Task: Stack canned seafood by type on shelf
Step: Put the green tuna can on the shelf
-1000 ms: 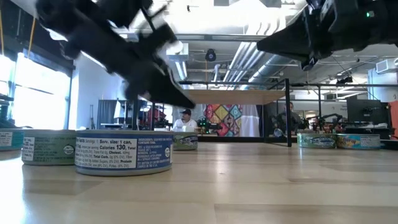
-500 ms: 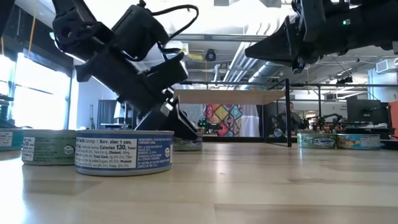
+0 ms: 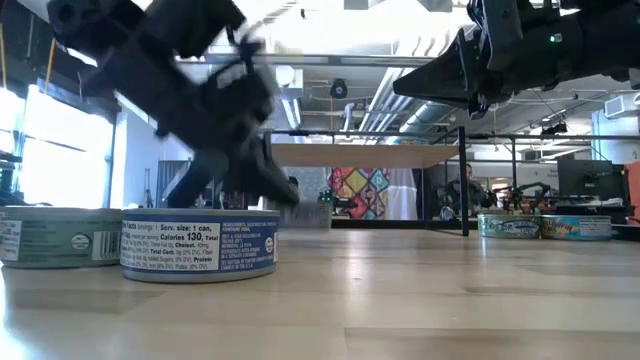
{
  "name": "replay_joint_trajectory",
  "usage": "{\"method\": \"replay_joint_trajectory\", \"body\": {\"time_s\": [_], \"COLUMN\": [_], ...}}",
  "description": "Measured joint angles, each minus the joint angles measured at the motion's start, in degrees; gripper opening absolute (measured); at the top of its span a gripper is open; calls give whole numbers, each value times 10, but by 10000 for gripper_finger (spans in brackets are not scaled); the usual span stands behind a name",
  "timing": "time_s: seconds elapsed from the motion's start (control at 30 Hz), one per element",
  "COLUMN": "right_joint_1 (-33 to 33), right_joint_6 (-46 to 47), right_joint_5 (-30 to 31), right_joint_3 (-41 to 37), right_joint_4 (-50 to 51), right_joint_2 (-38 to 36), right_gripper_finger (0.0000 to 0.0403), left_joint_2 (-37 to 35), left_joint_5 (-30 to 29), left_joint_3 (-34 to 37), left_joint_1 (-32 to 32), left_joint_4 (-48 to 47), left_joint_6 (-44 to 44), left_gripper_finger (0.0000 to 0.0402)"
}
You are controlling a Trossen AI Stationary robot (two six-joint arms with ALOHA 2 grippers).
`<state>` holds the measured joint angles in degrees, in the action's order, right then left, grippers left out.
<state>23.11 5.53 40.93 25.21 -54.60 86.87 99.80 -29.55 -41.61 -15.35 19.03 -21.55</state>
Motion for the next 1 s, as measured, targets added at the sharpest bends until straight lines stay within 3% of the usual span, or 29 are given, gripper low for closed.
{"method": "replay_joint_trajectory", "body": {"time_s": [0.57,0.73,1.0], "right_joint_1": [0,0,-12], "right_joint_6": [1,0,5], "right_joint_5": [0,0,0], "right_joint_3": [0,0,0], "right_joint_4": [12,12,15], "right_joint_2": [0,0,0], "right_gripper_finger": [0,0,0], "left_joint_2": [-173,-221,-155], "left_joint_5": [-2,77,256], "left_joint_3": [-2,-24,-211], "left_joint_1": [-16,67,262], "left_joint_4": [37,49,-138], "left_joint_6": [-114,-196,-239], "left_gripper_finger": [0,0,0]}}
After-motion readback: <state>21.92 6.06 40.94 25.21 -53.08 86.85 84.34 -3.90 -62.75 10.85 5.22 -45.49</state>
